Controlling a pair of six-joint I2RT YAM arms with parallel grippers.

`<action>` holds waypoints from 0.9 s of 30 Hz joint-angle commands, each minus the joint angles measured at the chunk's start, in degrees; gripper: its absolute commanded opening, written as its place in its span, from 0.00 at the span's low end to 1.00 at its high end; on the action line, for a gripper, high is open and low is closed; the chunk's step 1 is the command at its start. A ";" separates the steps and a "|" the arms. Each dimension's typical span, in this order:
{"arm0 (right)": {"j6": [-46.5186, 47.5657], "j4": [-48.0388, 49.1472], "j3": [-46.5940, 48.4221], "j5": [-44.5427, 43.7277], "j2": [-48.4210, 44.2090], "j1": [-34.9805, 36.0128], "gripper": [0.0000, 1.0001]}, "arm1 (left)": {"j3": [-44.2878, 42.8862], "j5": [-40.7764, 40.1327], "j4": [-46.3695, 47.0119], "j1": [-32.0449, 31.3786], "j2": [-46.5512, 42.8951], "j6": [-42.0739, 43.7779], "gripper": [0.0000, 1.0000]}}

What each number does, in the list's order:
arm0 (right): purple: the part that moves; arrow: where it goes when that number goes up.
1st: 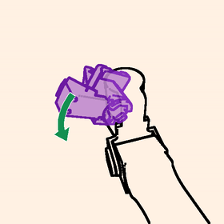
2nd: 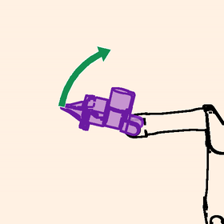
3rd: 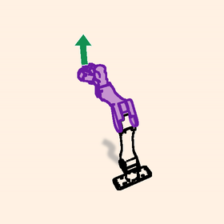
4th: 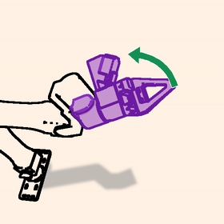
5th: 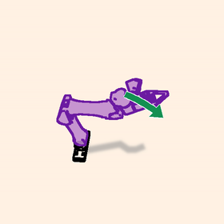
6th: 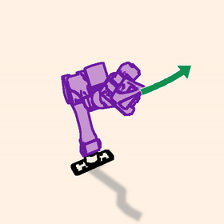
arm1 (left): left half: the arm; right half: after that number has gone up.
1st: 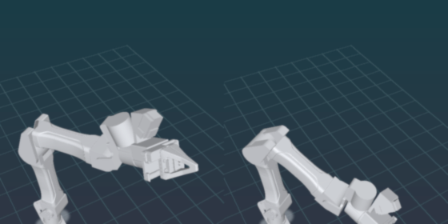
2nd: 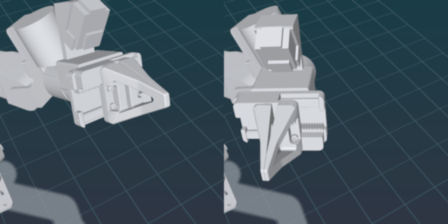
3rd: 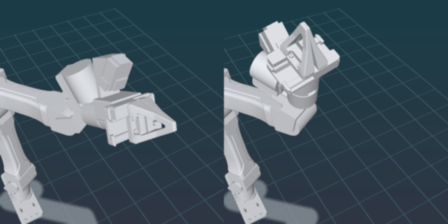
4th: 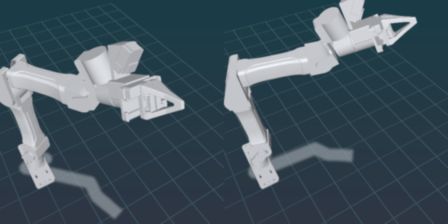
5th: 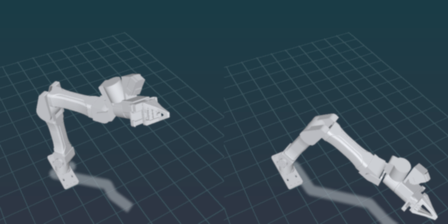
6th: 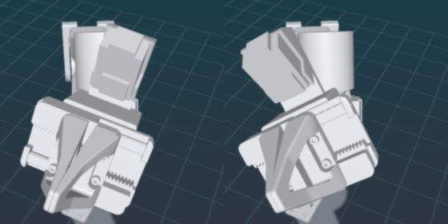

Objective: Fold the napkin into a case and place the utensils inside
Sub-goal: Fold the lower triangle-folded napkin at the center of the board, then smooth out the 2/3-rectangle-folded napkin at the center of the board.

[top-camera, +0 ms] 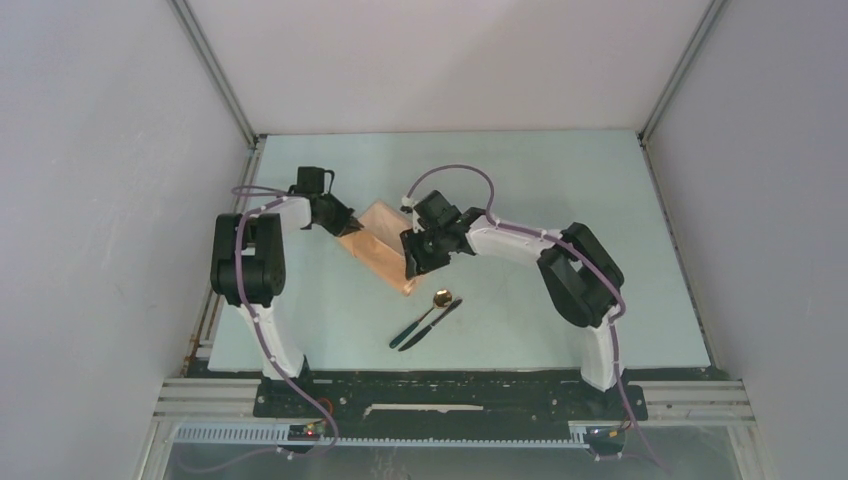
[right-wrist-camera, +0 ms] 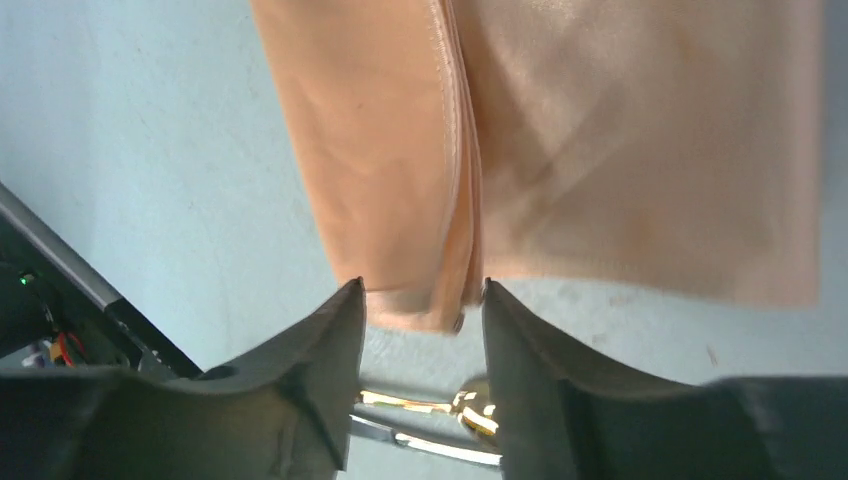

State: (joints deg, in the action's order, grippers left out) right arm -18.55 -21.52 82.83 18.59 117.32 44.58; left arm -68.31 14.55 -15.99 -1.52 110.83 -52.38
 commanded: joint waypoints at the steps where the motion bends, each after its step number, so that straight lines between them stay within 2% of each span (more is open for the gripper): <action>1: 3.09 -6.94 3.48 -15.05 -8.56 3.32 0.64 | -2.17 1.68 0.08 -1.03 -0.07 2.03 0.06; 2: 3.37 -4.98 3.16 -12.46 -8.49 3.30 0.70 | -2.25 1.80 0.07 -1.03 -0.08 2.14 0.06; 3: 2.64 -1.94 3.08 -9.19 -7.59 2.57 0.71 | -2.33 1.82 0.08 -1.13 -0.12 2.19 0.06; 5: 1.12 -0.04 6.46 -3.40 -3.44 1.92 0.70 | -2.35 1.71 0.07 -1.27 -0.27 2.36 0.06; 8: 0.94 0.88 11.21 -1.67 0.44 2.38 0.68 | -2.44 1.86 0.08 -1.47 -0.30 2.87 0.06; 10: -1.85 6.80 10.59 4.71 2.31 1.10 0.67 | -2.44 2.12 0.08 -1.53 -0.21 2.90 0.06; 12: -4.18 8.68 10.43 9.59 4.68 -0.50 0.64 | -2.59 2.50 0.08 -1.55 0.05 2.77 0.06; 17: -8.46 20.05 4.82 25.59 5.89 -3.11 0.72 | -3.28 2.59 0.07 -1.47 0.66 2.11 0.05; 22: -8.12 20.99 4.13 29.48 4.48 -3.54 0.86 | -3.75 2.85 0.55 -1.50 1.44 0.99 0.04; 27: -9.74 20.80 13.87 34.26 12.30 -2.59 0.88 | -4.33 1.46 -1.38 -1.34 1.61 2.78 0.01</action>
State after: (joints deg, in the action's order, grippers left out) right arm -26.00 -5.15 89.76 46.24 125.47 40.82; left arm -70.61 16.80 -15.94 -2.55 112.07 -51.00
